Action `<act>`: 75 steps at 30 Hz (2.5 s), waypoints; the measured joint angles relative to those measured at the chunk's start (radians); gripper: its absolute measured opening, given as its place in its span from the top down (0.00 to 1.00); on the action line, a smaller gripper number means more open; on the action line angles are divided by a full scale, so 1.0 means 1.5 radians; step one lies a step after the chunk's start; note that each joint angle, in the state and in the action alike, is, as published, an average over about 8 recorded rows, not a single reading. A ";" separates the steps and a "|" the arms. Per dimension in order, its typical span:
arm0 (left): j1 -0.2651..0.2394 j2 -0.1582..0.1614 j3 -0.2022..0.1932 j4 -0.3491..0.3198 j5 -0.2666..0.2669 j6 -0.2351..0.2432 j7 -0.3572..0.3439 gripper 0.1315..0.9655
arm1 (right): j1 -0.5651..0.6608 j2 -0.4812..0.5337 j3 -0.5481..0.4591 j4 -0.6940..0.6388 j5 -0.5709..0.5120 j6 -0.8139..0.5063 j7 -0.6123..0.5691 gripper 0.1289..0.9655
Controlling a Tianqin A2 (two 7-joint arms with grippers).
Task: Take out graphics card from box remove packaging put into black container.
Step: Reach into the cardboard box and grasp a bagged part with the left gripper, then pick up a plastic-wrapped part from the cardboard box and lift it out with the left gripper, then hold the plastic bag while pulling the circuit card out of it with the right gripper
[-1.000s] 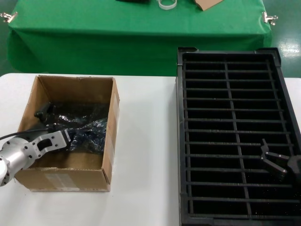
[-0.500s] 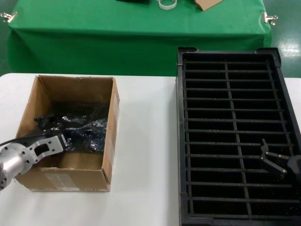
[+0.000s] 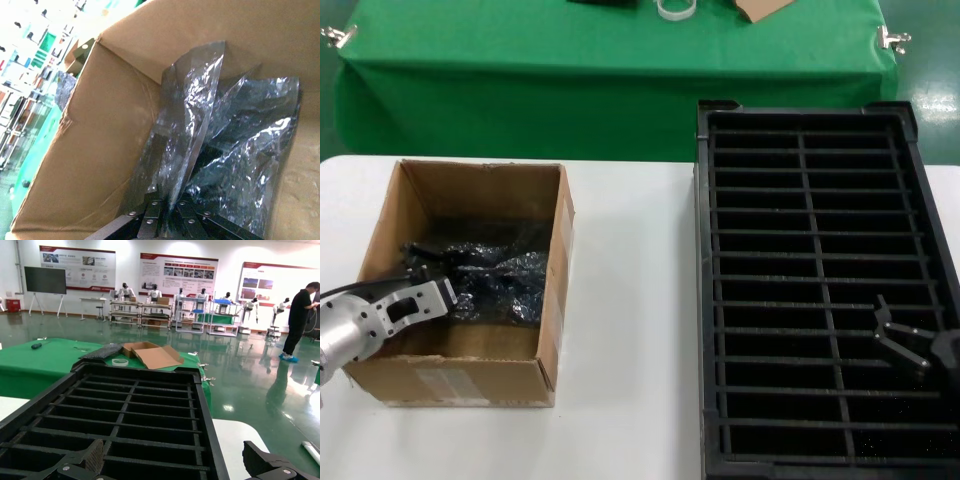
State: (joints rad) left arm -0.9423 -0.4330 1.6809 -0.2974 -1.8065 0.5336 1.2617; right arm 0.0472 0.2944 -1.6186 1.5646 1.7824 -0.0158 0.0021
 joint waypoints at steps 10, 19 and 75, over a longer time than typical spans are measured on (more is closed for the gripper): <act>-0.069 -0.002 -0.048 0.122 -0.033 0.068 0.102 0.99 | 0.000 0.000 0.000 0.000 0.000 0.000 0.000 0.00; -0.078 -0.028 -0.082 0.123 -0.060 0.143 0.110 0.99 | 0.000 0.000 0.000 0.000 0.000 0.000 0.000 0.00; -0.025 -0.049 -0.193 -0.057 -0.198 0.483 -0.069 0.99 | 0.376 0.212 -0.503 -0.159 0.377 0.073 -0.123 0.00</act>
State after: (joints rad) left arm -0.9792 -0.5065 1.3908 -0.3833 -2.1041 1.2576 1.1577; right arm 0.6109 0.6116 -2.3735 1.3259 2.3477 0.0935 -0.1826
